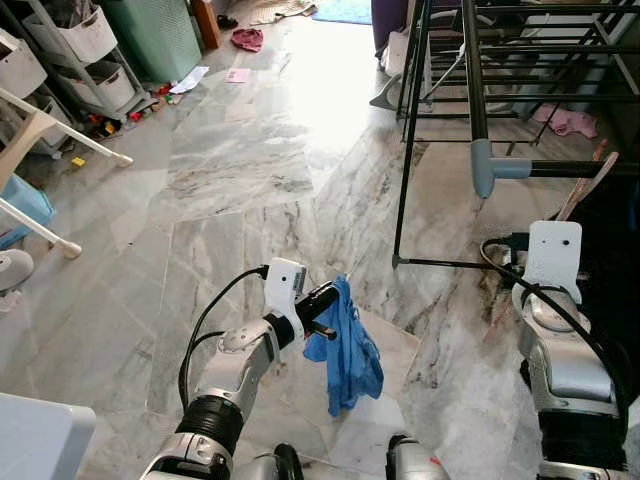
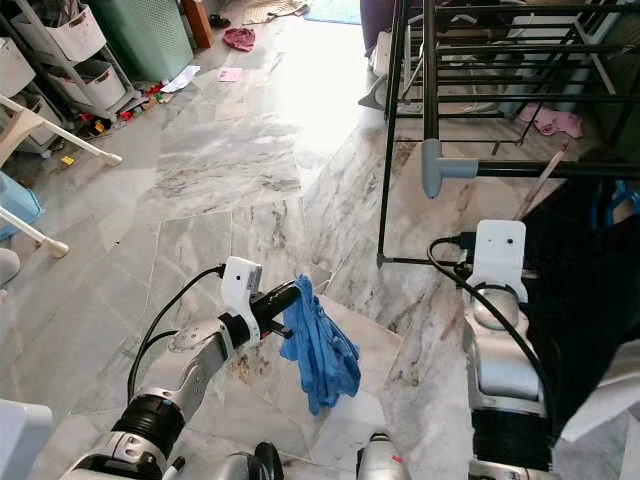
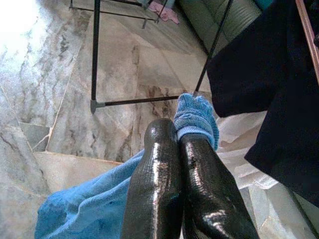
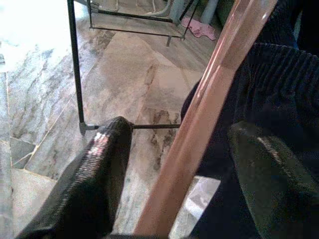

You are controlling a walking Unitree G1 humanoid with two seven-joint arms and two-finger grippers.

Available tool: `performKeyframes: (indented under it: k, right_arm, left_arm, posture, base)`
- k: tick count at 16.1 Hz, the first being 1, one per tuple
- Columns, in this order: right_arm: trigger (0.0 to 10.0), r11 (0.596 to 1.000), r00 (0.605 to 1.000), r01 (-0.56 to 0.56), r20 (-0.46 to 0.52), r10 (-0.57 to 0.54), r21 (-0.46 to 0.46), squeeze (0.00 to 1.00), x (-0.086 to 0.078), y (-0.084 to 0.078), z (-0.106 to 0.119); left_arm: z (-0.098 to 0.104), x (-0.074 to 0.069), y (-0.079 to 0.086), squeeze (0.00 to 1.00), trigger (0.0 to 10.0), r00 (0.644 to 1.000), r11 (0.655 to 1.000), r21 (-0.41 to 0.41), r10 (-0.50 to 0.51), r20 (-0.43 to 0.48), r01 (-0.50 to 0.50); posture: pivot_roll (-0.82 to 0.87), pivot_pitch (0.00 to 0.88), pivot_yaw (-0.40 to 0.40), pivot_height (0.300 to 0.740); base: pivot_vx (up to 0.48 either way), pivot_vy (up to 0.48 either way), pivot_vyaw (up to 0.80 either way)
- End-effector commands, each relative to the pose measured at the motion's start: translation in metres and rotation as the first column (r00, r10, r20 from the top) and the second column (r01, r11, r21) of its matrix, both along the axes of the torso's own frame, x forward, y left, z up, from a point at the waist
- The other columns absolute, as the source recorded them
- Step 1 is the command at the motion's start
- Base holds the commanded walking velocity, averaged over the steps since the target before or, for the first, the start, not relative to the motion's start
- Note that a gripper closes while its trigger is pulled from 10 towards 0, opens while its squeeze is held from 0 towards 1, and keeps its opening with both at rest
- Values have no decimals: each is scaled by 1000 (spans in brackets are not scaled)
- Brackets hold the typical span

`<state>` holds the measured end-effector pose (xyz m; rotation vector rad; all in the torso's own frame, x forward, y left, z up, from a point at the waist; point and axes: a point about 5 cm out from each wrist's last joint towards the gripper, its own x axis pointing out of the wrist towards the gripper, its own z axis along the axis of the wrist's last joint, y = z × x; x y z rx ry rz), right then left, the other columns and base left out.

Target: Hang hanger

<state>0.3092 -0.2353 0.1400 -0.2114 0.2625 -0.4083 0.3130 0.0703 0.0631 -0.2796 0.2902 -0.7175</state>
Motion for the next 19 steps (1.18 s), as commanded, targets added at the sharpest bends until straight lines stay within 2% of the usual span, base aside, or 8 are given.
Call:
performKeyframes:
  k: [1, 11, 13, 19]
  right_arm:
    - [0, 1000, 1000, 10, 2, -10, 12, 0, 0, 2, -1]
    - [0, 997, 1000, 25, 8, -25, -68, 0, -5, -6, 1]
    - [0, 998, 1000, 4, 11, -3, -61, 0, -10, -4, -2]
    - [0, 996, 997, -57, 40, 60, -69, 0, -27, -13, 1]
  left_arm:
    - [-1, 0, 1, 0, 10000, 1000, 1000, 11, -2, 0, 2]
    - [-2, 1, -1, 0, 10000, 1000, 999, 30, -13, 0, 13]
    - [-2, 1, -1, 0, 10000, 1000, 999, 40, -14, 5, 14]
    - [-2, 2, -1, 0, 10000, 1000, 999, 52, -11, 9, 11]
  posture:
    - [-287, 195, 133, 740]
    - [-297, 191, 141, 740]
    - [-298, 192, 142, 740]
    - [-302, 191, 145, 740]
  base:
    - [0, 0, 0]
    - [0, 0, 0]
    - [0, 0, 0]
    - [0, 0, 0]
